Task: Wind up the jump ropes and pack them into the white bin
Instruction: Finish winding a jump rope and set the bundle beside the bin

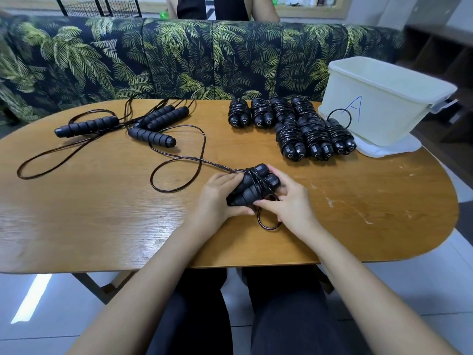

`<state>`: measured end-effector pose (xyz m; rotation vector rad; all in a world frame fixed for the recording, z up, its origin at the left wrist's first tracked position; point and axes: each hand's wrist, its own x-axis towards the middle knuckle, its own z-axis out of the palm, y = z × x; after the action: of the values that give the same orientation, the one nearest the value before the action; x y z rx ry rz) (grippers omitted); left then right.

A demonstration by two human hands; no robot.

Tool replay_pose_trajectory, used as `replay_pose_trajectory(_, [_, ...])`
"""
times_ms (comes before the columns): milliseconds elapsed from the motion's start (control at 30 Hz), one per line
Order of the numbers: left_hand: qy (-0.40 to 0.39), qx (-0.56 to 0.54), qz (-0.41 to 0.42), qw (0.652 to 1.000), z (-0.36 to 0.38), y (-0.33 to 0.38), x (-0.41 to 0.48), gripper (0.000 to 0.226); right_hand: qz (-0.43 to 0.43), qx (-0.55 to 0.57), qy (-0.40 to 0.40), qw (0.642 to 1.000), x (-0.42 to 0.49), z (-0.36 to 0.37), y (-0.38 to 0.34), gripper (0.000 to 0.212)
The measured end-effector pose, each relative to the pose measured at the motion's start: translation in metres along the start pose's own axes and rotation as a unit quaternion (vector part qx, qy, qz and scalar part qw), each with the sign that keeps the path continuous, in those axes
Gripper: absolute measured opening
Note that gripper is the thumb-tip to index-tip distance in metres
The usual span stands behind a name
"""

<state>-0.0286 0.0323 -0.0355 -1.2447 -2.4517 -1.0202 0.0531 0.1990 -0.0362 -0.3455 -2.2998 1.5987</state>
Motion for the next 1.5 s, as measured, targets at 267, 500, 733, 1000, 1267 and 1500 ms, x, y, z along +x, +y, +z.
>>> replay_pose_trajectory(267, [0.062,-0.013,-0.006,0.998,0.006,-0.004,-0.002,0.057,0.055,-0.027,0.008,0.998,0.003,0.000,0.002,0.080])
replay_pose_trajectory(500, [-0.028,0.113,-0.111,0.987,0.012,-0.004,-0.006,0.083,0.039,-0.060,0.024,0.997,0.004,0.008,0.002,0.080])
replay_pose_trajectory(733, [0.004,-0.018,-0.159,0.987,-0.003,0.007,0.009,0.052,-0.166,-0.263,0.149,0.939,-0.013,0.025,-0.011,0.073])
replay_pose_trajectory(1000, [0.055,-0.228,-0.192,0.953,-0.023,0.020,0.030,0.047,-0.167,-0.044,0.097,0.980,-0.003,0.027,-0.040,0.020])
replay_pose_trajectory(1267, [-0.029,-0.357,-0.128,0.925,-0.046,0.042,0.034,0.006,-0.134,0.103,-0.235,0.957,0.012,-0.023,-0.058,0.008])
replay_pose_trajectory(1500, [-0.005,-0.377,-0.202,0.904,-0.059,0.028,0.036,0.027,-0.139,-0.022,-0.252,0.958,0.007,-0.013,-0.044,0.030])
